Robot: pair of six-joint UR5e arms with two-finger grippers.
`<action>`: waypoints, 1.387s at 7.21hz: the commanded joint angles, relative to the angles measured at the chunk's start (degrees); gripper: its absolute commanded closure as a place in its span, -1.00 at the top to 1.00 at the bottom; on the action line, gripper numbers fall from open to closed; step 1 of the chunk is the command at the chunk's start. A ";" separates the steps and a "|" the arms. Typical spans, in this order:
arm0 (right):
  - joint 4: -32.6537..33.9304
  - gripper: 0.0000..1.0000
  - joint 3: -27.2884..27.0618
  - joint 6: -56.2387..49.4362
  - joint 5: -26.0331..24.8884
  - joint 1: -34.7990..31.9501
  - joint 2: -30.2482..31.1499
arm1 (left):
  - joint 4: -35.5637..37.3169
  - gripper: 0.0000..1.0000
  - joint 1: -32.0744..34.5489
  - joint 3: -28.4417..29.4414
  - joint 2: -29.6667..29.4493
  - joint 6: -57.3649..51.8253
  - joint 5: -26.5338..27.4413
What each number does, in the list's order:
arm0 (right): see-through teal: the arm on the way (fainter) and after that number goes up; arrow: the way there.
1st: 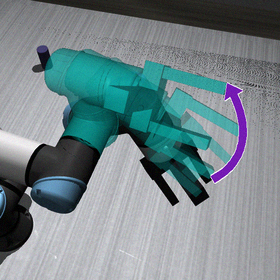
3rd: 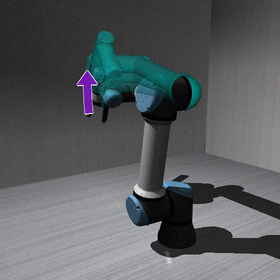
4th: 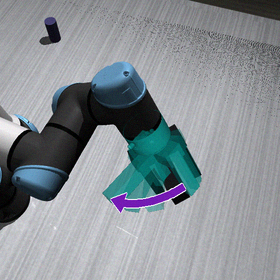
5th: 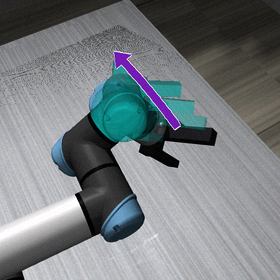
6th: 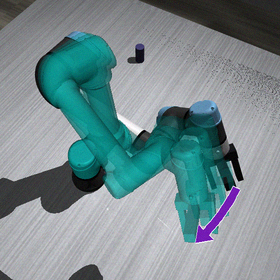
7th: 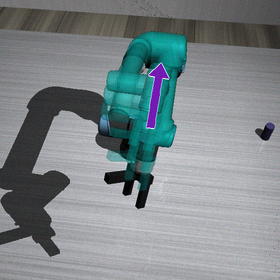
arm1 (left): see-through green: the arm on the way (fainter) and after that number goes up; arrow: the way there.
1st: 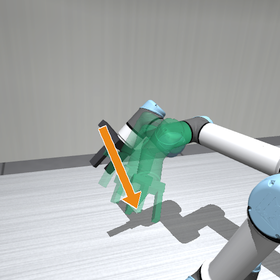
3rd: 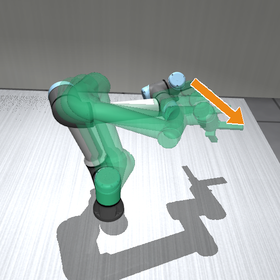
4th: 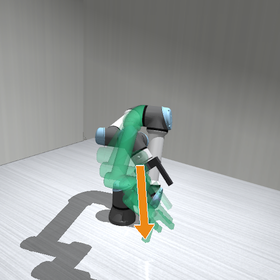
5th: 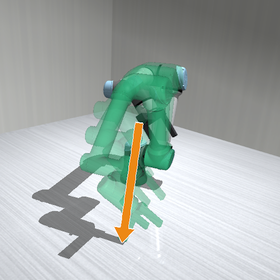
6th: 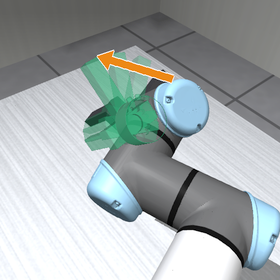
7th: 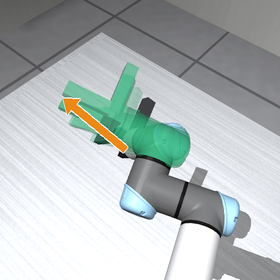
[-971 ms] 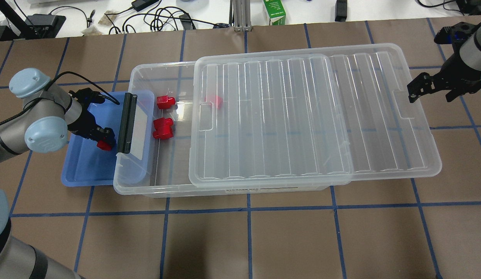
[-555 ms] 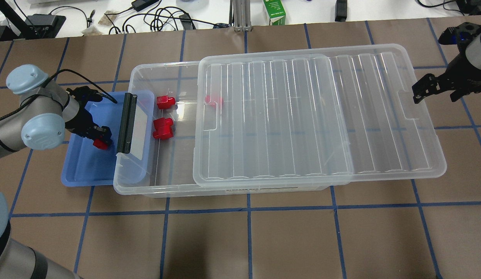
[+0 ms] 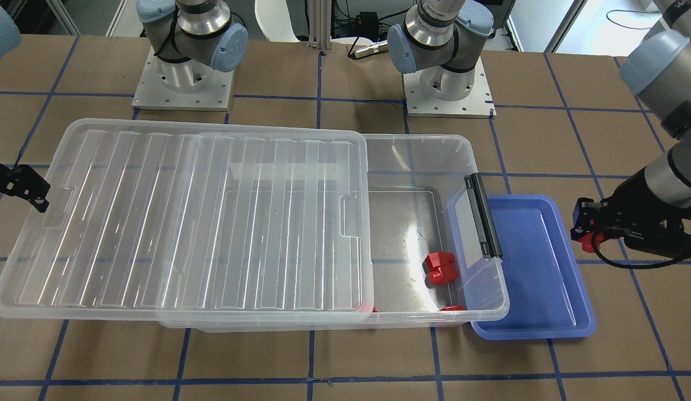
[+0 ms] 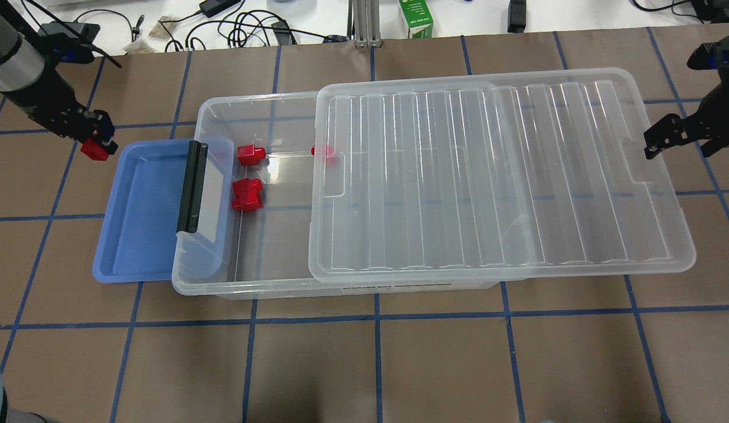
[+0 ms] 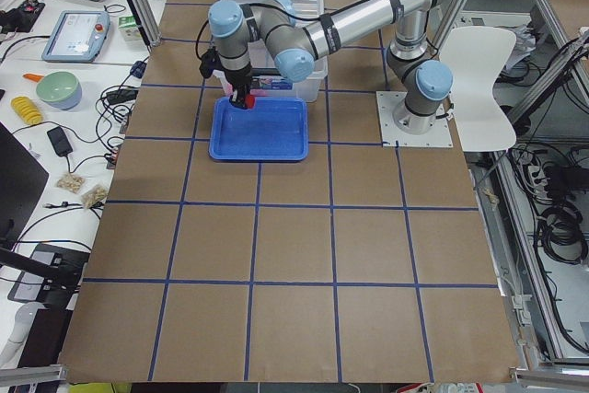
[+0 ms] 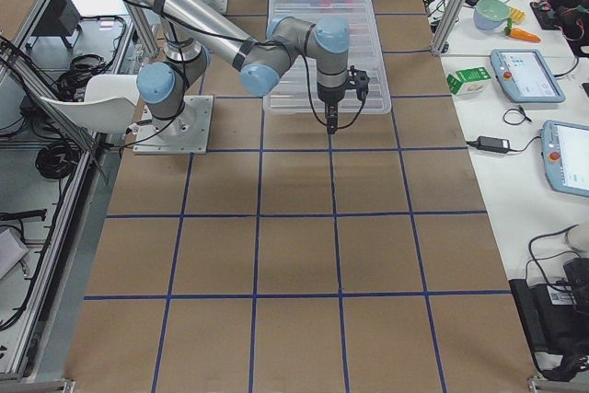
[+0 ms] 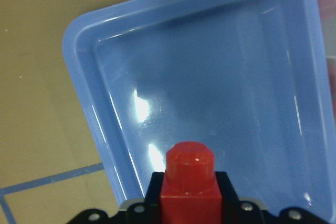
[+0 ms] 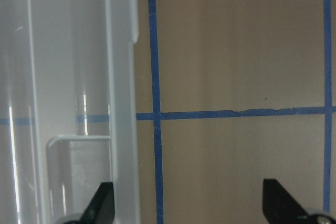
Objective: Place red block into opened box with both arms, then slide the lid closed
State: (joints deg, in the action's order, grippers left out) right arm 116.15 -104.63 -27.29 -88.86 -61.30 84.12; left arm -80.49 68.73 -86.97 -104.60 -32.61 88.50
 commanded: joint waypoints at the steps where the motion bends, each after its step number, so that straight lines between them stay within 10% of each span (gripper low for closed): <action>1: -0.39 1.00 2.56 0.66 0.44 -1.09 0.78 | -1.68 -1.00 8.31 1.10 2.29 11.89 0.18; 5: -31.09 1.00 24.18 4.94 0.36 -4.70 3.85 | -0.37 -1.00 20.80 -4.07 1.59 29.16 -0.43; 10: -31.25 1.00 23.15 21.27 -0.52 -20.83 4.31 | 8.93 -1.00 23.20 -10.85 -1.48 29.53 -0.70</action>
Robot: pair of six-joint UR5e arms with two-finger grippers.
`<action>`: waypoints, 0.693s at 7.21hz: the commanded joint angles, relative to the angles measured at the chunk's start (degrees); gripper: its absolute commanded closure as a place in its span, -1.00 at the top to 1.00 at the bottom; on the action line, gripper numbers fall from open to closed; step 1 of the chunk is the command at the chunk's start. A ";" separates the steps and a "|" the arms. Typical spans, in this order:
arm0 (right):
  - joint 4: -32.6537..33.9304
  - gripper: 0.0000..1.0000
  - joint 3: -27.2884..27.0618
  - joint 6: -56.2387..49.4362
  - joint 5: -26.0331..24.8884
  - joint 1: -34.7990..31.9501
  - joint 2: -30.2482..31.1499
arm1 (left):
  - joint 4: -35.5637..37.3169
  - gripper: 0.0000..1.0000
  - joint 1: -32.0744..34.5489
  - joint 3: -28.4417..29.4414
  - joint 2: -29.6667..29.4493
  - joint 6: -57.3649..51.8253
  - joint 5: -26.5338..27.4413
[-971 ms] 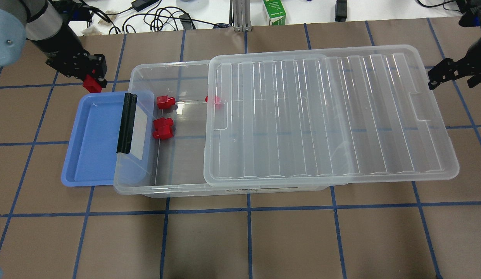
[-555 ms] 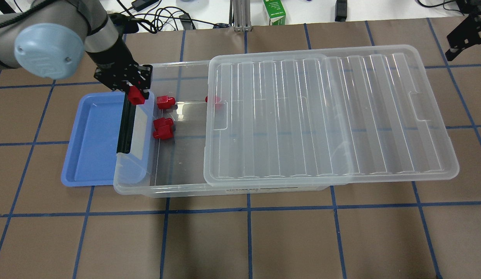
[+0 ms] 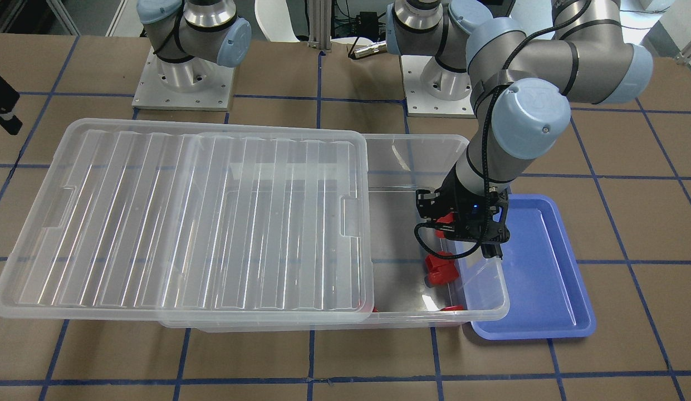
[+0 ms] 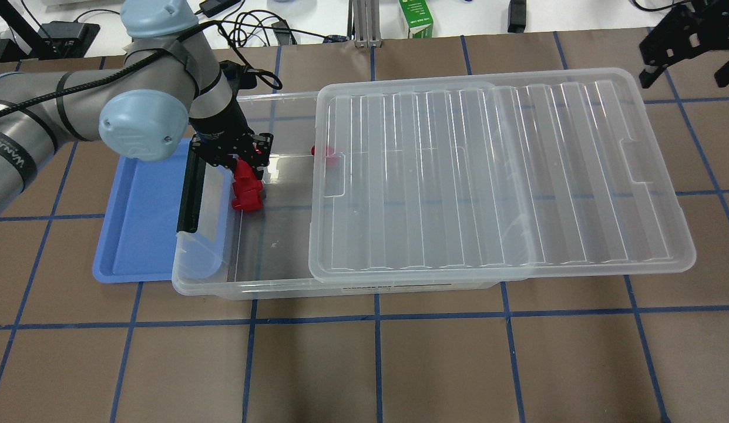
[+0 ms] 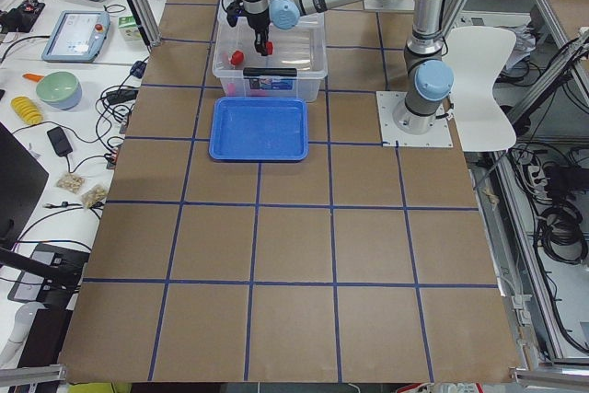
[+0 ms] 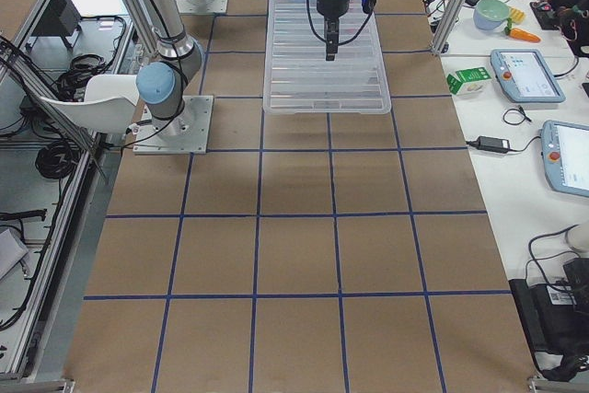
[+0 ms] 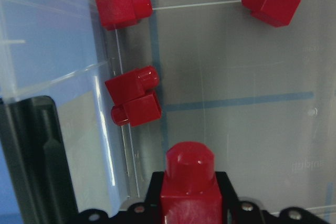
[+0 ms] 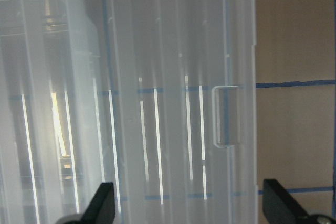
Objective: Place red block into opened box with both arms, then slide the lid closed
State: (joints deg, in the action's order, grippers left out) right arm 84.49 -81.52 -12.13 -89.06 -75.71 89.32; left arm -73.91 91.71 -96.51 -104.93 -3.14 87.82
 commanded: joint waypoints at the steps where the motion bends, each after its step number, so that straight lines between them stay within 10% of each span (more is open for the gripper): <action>1: 1.10 1.00 0.05 10.68 -0.33 -11.51 -2.12 | 3.76 -1.00 0.31 -2.18 -2.29 0.06 -0.71; 5: 3.84 1.00 -0.04 15.30 -0.41 -14.38 -3.89 | 10.97 -1.00 0.40 -5.26 -6.59 -0.03 -2.48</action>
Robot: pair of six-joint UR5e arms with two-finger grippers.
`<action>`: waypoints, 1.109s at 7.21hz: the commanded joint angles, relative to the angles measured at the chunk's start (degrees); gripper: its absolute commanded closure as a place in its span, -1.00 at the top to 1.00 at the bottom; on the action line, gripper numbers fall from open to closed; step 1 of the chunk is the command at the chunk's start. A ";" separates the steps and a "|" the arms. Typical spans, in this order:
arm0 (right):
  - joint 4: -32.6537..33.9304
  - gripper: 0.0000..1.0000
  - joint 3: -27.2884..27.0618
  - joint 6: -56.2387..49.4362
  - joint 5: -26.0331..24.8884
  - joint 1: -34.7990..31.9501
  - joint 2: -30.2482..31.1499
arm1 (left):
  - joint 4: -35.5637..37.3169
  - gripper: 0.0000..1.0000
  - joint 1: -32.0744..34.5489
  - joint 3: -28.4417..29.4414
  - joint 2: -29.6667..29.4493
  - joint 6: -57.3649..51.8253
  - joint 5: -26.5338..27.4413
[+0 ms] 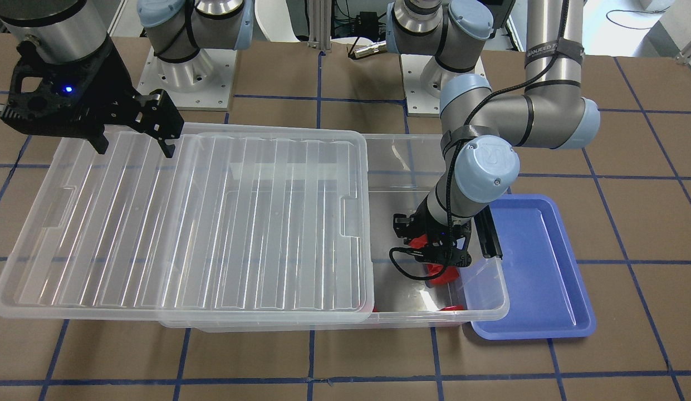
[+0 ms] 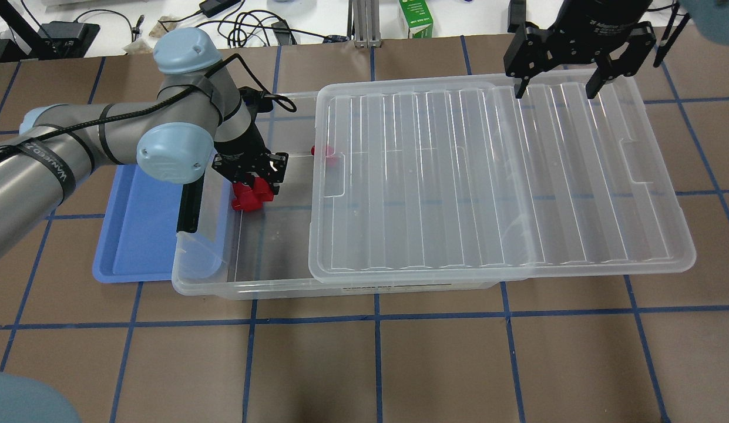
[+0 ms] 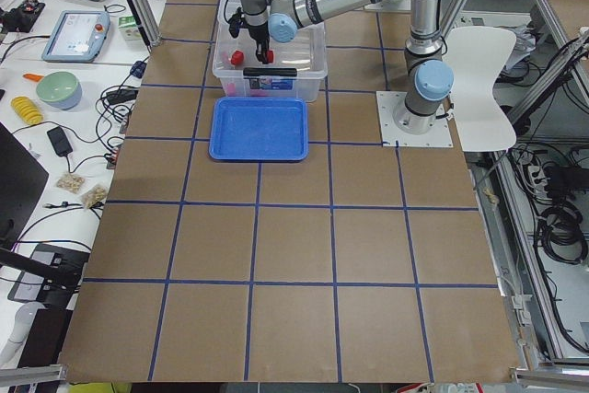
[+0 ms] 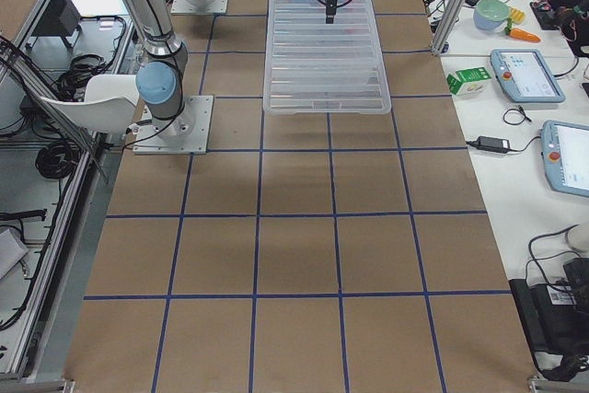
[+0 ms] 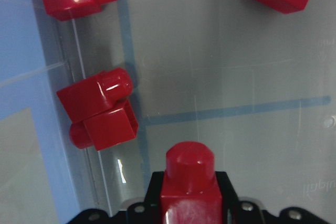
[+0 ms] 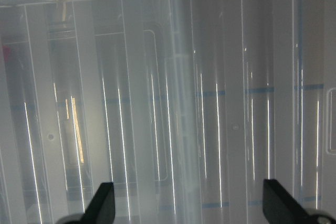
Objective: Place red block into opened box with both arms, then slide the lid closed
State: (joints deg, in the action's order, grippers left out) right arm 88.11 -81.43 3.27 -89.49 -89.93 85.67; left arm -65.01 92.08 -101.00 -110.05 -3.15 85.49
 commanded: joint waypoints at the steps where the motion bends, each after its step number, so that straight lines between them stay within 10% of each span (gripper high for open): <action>1: 0.13 1.00 -0.14 -0.46 0.10 -0.16 -0.33 | 2.25 -1.00 0.21 -0.86 -2.35 -0.01 -0.15; 8: -0.04 1.00 0.13 -0.46 0.10 0.01 -0.42 | 4.27 -1.00 1.26 -0.86 -5.70 -0.63 0.73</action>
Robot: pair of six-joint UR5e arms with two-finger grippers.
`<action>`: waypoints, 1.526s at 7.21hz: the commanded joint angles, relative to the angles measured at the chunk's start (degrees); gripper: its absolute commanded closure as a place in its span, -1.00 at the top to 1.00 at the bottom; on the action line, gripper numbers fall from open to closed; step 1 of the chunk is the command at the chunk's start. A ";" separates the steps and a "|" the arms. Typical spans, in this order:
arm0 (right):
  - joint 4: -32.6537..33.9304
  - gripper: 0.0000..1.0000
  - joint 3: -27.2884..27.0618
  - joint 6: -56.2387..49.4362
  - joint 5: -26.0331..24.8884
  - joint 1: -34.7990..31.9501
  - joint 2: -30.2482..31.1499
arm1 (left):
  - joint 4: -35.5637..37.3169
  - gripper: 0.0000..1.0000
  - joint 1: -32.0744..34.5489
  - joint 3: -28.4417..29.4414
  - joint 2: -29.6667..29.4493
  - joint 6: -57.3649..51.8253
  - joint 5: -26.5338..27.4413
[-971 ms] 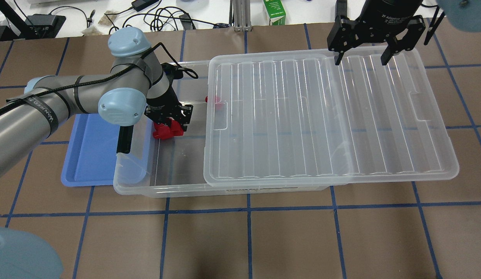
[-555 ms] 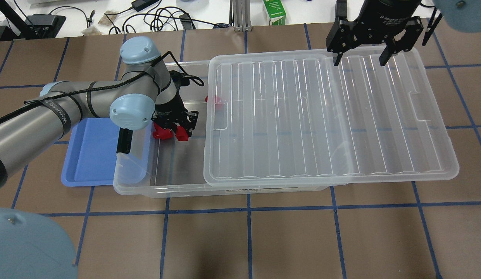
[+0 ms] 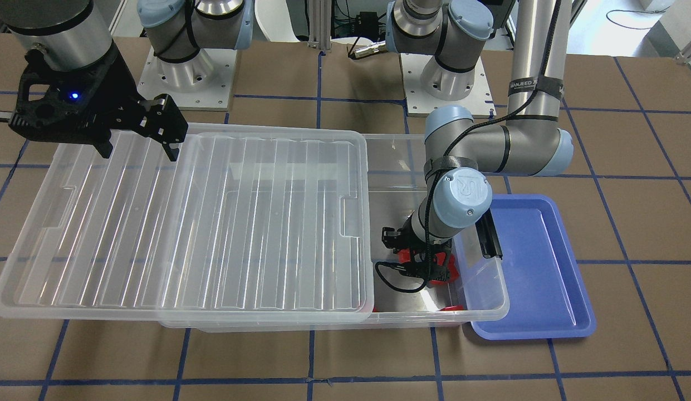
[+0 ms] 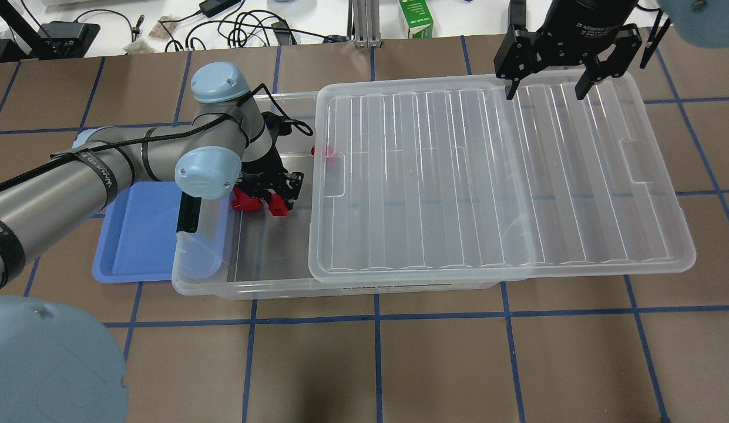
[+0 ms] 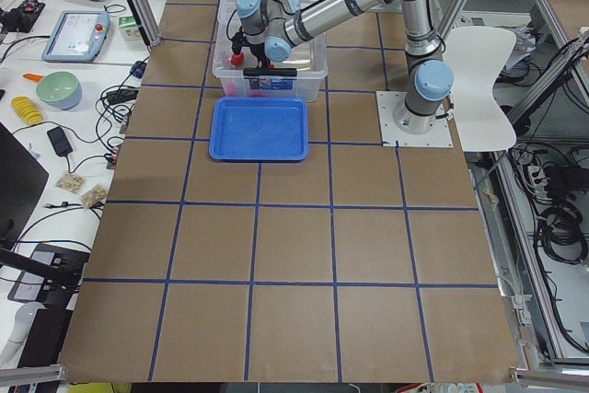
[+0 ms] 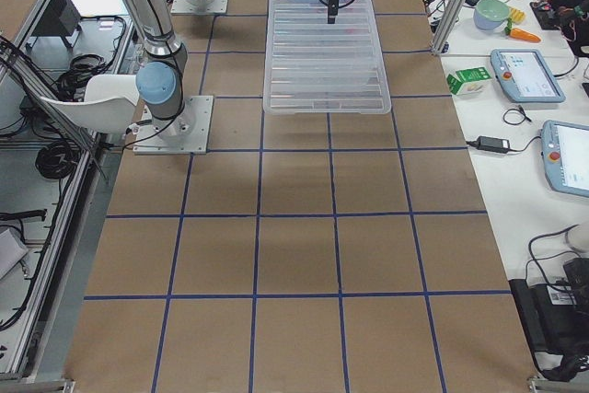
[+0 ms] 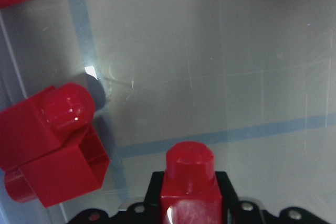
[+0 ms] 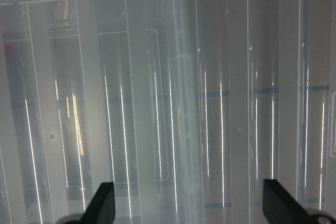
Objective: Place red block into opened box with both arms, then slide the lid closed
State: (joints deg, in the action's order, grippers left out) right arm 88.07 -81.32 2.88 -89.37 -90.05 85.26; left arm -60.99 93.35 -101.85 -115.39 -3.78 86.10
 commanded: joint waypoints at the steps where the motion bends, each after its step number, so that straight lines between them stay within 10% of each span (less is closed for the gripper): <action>1: -0.01 1.00 -0.15 -0.07 -0.01 0.14 0.00 | 0.26 -1.00 -0.10 -0.10 -0.36 -0.17 0.12; 3: 0.17 1.00 -0.24 0.02 -0.01 0.14 0.00 | 0.26 -1.00 -0.19 -0.10 -0.62 -0.08 0.12; 6: 0.17 1.00 -0.24 0.02 -0.01 0.14 0.00 | 0.35 0.43 -0.28 0.07 -1.15 0.53 0.03; 7: 0.08 1.00 -0.24 0.02 -0.01 0.14 0.00 | 0.35 0.62 -0.28 0.07 -0.98 0.62 0.12; 11: 0.26 1.00 -0.24 0.11 -0.01 0.14 0.00 | -0.79 0.94 -0.63 0.77 1.21 0.71 0.38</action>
State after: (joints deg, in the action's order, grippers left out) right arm 88.26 -81.56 2.98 -89.39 -89.91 85.26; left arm -61.33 92.82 -101.44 -115.01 -3.08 86.38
